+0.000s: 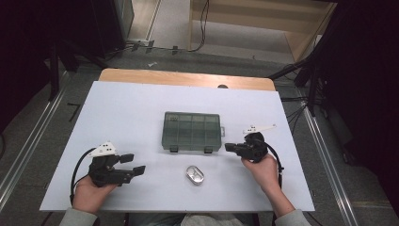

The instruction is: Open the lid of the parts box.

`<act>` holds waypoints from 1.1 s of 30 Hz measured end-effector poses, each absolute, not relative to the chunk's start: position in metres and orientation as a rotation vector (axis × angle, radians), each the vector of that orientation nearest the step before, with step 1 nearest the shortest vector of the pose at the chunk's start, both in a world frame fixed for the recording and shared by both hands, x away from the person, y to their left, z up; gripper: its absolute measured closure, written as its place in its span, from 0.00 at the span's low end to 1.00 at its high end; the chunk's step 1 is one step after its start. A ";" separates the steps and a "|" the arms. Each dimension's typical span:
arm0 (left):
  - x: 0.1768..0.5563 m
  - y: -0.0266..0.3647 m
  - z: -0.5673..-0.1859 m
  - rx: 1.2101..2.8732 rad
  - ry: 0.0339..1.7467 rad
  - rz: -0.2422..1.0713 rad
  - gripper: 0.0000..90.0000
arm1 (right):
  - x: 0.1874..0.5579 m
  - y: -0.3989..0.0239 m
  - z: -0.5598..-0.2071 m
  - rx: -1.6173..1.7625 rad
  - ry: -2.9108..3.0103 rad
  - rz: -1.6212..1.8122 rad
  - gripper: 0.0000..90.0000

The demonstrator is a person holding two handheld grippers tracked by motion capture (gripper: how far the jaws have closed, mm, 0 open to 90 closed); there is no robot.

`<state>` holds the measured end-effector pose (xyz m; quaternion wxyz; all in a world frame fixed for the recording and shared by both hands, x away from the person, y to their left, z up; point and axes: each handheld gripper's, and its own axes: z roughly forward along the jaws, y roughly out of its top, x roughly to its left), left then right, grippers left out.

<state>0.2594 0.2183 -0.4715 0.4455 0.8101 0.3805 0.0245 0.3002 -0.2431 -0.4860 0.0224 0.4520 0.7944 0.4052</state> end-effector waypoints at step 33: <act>0.260 0.218 -0.471 2.015 0.950 0.073 0.31 | 0.302 -0.235 -0.501 1.399 2.486 1.231 0.98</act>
